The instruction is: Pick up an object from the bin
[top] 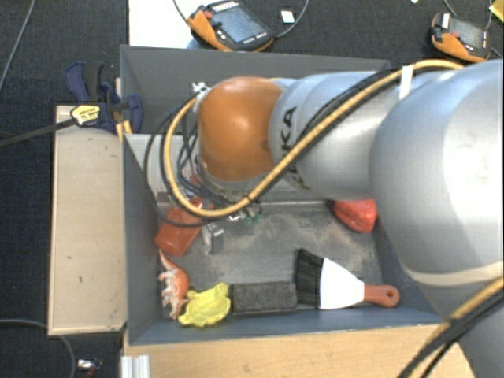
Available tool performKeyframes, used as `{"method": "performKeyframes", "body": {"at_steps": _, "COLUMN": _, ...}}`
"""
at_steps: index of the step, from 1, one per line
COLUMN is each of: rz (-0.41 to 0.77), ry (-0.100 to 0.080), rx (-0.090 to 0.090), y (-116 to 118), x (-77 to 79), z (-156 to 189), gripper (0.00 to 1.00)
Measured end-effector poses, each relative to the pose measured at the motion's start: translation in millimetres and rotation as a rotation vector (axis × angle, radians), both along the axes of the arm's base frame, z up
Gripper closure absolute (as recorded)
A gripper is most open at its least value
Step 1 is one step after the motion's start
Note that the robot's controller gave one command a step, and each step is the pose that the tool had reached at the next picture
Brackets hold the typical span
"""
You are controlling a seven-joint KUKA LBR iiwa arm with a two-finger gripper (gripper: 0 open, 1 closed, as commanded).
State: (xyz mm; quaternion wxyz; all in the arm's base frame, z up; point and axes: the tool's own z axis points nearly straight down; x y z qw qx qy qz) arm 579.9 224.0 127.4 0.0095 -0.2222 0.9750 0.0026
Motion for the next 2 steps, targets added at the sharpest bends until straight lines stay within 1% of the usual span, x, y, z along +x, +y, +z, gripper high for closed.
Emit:
{"method": "performKeyframes", "body": {"at_steps": 1, "rz": 0.327, "ry": -0.012, "rx": -0.004, "y": 14.3, "x": -8.8, "z": -1.7, "gripper": 0.00}}
{"method": "performKeyframes", "body": {"at_steps": 2, "rz": 0.054, "ry": -0.004, "rx": 0.001, "y": 18.6, "x": 6.5, "z": -50.3, "gripper": 0.00}}
